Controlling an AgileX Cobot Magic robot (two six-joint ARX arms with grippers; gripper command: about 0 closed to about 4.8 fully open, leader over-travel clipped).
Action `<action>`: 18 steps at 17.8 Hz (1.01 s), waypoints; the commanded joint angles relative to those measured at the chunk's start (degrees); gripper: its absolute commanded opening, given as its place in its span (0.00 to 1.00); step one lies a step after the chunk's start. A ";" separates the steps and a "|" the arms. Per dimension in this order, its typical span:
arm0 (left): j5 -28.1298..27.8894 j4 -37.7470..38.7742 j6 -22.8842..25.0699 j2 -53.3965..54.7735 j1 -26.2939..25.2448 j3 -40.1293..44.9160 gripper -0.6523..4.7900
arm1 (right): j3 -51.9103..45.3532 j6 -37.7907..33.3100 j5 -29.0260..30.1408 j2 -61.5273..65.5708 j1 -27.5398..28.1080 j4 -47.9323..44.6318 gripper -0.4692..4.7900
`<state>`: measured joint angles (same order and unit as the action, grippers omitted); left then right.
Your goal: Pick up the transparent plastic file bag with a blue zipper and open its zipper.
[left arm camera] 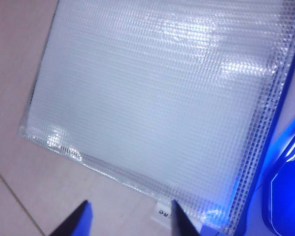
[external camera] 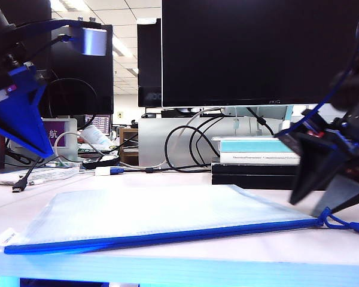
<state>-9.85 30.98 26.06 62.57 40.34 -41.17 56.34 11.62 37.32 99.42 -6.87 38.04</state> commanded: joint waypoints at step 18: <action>11.30 -32.04 -56.52 -1.03 18.25 -0.96 0.88 | 14.38 -13.44 27.06 0.39 -9.33 -4.39 0.09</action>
<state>7.66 -1.50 -27.94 61.54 57.45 -41.93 69.71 -0.32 63.26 100.20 -15.51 35.35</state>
